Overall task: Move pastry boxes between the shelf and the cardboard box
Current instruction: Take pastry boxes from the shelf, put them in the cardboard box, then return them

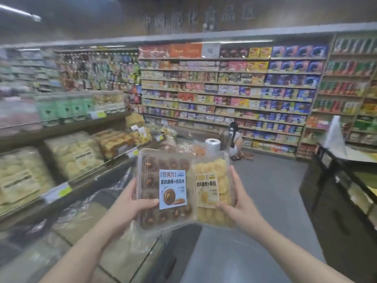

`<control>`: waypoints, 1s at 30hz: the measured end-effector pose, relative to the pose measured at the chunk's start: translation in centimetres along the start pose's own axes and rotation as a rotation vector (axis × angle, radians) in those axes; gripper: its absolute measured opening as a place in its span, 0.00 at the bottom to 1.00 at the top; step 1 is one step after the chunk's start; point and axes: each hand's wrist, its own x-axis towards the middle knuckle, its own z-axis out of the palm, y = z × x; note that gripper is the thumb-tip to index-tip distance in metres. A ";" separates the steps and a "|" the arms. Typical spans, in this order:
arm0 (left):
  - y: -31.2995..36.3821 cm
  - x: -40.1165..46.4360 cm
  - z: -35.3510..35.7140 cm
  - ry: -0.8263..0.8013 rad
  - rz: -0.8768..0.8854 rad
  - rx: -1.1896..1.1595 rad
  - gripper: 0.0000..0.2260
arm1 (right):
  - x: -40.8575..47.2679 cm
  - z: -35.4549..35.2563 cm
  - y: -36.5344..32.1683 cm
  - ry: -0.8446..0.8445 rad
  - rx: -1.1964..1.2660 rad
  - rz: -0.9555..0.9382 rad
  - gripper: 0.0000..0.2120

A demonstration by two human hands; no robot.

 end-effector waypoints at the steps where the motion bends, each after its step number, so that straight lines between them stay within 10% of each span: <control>1: 0.1 -0.4 -2.7 0.053 0.000 -0.014 0.34 | 1.6 2.5 -1.1 -0.031 0.014 -0.032 0.52; 12: -0.7 -8.6 -25.0 0.551 0.011 -0.078 0.35 | 14.1 26.9 -10.9 -0.492 0.158 -0.233 0.50; 30: -2.2 -9.4 -39.3 1.167 0.010 -0.069 0.29 | 29.4 53.2 -17.6 -0.934 0.395 -0.405 0.49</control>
